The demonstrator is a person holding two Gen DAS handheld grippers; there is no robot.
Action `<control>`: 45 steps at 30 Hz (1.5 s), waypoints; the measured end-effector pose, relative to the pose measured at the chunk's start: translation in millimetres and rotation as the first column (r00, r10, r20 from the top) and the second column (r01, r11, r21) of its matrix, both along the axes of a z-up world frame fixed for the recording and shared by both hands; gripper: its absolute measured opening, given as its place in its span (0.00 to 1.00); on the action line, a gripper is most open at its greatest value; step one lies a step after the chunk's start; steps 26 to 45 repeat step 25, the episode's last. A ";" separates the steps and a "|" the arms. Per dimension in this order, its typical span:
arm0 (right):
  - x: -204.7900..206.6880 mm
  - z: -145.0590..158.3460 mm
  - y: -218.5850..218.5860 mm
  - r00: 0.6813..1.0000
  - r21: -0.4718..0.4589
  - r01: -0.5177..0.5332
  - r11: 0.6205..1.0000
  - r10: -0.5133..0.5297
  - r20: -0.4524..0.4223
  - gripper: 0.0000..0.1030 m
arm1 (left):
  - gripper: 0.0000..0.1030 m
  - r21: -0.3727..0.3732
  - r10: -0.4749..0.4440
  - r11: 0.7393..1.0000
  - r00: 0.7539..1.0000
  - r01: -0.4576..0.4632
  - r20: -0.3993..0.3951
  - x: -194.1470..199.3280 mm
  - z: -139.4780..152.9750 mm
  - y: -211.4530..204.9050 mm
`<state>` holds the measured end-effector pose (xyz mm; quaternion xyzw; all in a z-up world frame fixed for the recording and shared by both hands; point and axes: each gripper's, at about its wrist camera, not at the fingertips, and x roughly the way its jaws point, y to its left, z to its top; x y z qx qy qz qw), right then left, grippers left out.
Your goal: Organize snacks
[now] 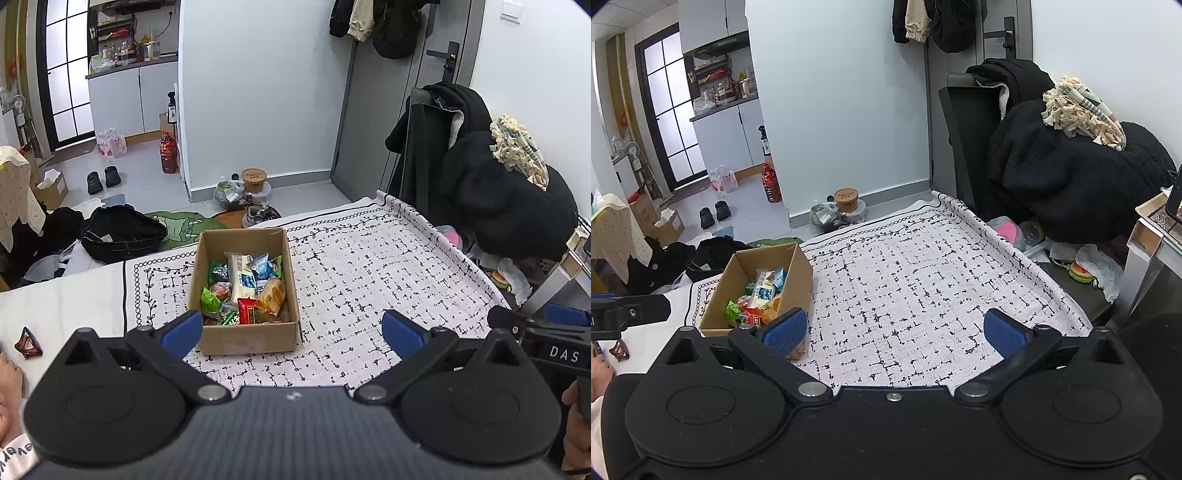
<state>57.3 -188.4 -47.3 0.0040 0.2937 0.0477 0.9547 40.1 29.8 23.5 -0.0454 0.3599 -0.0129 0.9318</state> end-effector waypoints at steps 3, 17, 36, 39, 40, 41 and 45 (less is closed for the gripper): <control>0.0 0.8 0.0 1.000 -0.003 -0.001 1.000 0.001 -0.001 1.00 | 1.00 0.001 0.000 1.000 1.000 0.000 0.002 -0.8 0.5 0.1; 0.6 2.0 0.3 1.000 -0.003 0.001 1.000 -0.001 0.003 1.00 | 1.00 0.005 -0.005 1.000 1.000 0.005 0.009 -4.3 2.2 1.7; 0.5 1.4 0.5 1.000 -0.002 0.001 1.000 -0.001 0.001 1.00 | 1.00 0.005 -0.004 1.000 1.000 0.004 0.005 -4.4 2.2 1.9; 0.5 1.4 0.5 1.000 -0.002 0.001 1.000 -0.001 0.001 1.00 | 1.00 0.005 -0.004 1.000 1.000 0.004 0.005 -4.4 2.2 1.9; 0.5 1.4 0.5 1.000 -0.002 0.001 1.000 -0.001 0.001 1.00 | 1.00 0.005 -0.004 1.000 1.000 0.004 0.005 -4.4 2.2 1.9; 0.5 1.4 0.5 1.000 -0.002 0.001 1.000 -0.001 0.001 1.00 | 1.00 0.005 -0.004 1.000 1.000 0.004 0.005 -4.4 2.2 1.9; 0.5 1.4 0.5 1.000 -0.002 0.001 1.000 -0.001 0.001 1.00 | 1.00 0.005 -0.004 1.000 1.000 0.004 0.005 -4.4 2.2 1.9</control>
